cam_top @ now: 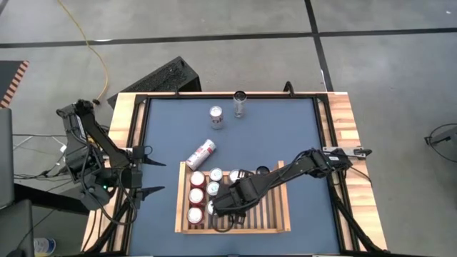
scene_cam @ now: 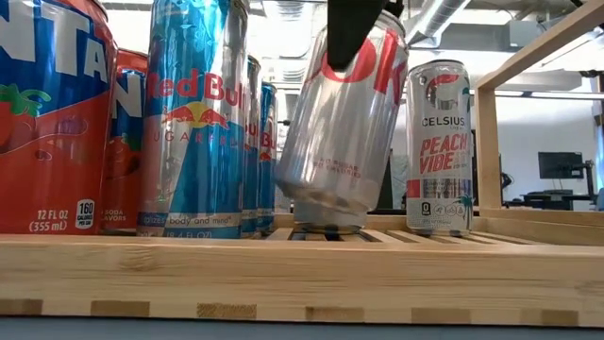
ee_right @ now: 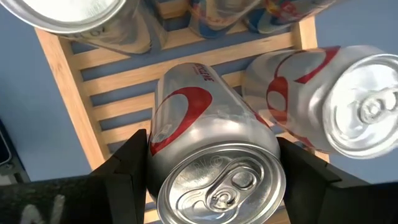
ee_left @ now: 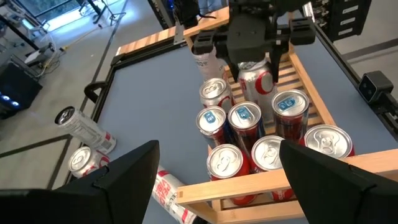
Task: Place canned beverage on shelf
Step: Put the bottom white-pink soda can on the shelf aligned with the other white-pink soda can
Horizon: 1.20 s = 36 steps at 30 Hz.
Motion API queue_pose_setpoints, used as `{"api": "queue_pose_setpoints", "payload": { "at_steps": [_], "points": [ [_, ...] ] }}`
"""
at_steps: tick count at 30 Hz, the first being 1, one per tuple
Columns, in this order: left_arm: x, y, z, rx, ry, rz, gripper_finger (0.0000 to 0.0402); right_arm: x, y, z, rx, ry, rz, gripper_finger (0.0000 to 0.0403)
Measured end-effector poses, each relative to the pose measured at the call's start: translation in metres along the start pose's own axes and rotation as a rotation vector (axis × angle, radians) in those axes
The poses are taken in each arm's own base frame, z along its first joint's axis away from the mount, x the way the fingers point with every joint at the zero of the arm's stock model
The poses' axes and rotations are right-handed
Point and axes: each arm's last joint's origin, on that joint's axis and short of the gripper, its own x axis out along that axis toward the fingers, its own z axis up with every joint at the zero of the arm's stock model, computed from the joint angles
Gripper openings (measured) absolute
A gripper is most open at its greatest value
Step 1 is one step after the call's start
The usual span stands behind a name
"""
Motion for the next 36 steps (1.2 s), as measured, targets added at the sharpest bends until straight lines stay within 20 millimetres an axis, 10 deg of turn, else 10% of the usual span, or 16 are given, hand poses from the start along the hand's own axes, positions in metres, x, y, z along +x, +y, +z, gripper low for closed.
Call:
{"api": "queue_pose_setpoints", "payload": {
  "at_steps": [36],
  "points": [
    [0.0000, 0.0005, 0.0003, -0.003, -0.008, 0.018, 0.0320, 0.0025, -0.0092, 0.0072, -0.200, 0.013, 0.021, 0.0244]
  ]
}}
